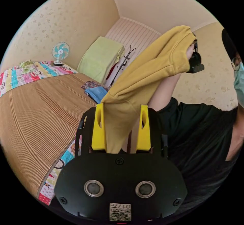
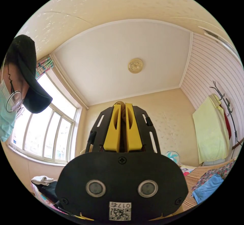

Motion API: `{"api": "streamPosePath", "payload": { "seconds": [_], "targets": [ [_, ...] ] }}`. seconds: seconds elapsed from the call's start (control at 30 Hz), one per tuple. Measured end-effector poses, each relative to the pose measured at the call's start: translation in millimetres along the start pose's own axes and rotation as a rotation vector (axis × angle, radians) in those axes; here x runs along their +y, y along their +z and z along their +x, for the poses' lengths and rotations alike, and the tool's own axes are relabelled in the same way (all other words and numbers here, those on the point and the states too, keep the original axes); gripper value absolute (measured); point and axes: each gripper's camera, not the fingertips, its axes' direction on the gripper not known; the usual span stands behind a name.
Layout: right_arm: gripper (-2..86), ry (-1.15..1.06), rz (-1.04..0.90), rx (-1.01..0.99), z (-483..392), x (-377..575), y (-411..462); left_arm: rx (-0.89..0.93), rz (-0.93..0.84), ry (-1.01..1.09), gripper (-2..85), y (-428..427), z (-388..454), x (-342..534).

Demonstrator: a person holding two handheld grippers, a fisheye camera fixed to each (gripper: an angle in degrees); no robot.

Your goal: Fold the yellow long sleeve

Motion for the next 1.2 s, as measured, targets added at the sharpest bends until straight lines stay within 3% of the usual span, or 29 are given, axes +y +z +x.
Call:
{"api": "streamPosePath", "payload": {
  "seconds": [0.1,0.23,0.3,0.43,0.5,0.6,0.7,0.77,0.83,0.97,1.13,1.2],
  "targets": [
    [3.3,-0.007,-0.001,0.000,-5,-3,-1,-0.078,0.072,-0.017,15.7,0,-3,0],
    [3.4,-0.012,-0.017,-0.002,2,-9,-8,-0.018,0.197,-0.002,0.3,-15,-12,2],
    [3.4,-0.004,-0.032,-0.004,14,-11,-13,0.047,0.163,-0.007,-0.2,-15,-24,-5],
    [3.3,0.039,-0.093,-0.113,40,-15,-10,0.104,0.361,-0.023,0.3,-61,-39,-4],
    [3.3,0.061,-0.133,-0.193,46,-13,3,0.050,0.388,0.015,3.5,-73,-35,-6],
    [3.4,0.083,-0.122,-0.161,40,-4,16,0.090,0.264,0.071,16.8,-54,-34,-14],
    [3.5,0.080,-0.077,-0.134,28,6,26,0.280,0.060,0.130,19.0,6,-28,-18],
    [3.6,0.042,-0.072,-0.071,19,12,34,0.326,0.001,0.170,17.0,27,-15,-16],
    [3.7,-0.022,-0.078,0.007,10,17,41,0.347,0.040,0.255,5.0,17,0,-11],
    [3.8,-0.127,-0.108,0.082,19,37,62,0.219,0.100,0.176,2.4,-35,-19,-16],
    [4.5,-0.113,-0.389,0.226,93,100,183,-0.025,0.337,-0.069,3.2,-190,-115,-86],
    [6.1,-0.108,-0.818,0.133,148,185,312,-0.215,0.319,-0.177,4.5,-215,-167,-130]
  ]
}}
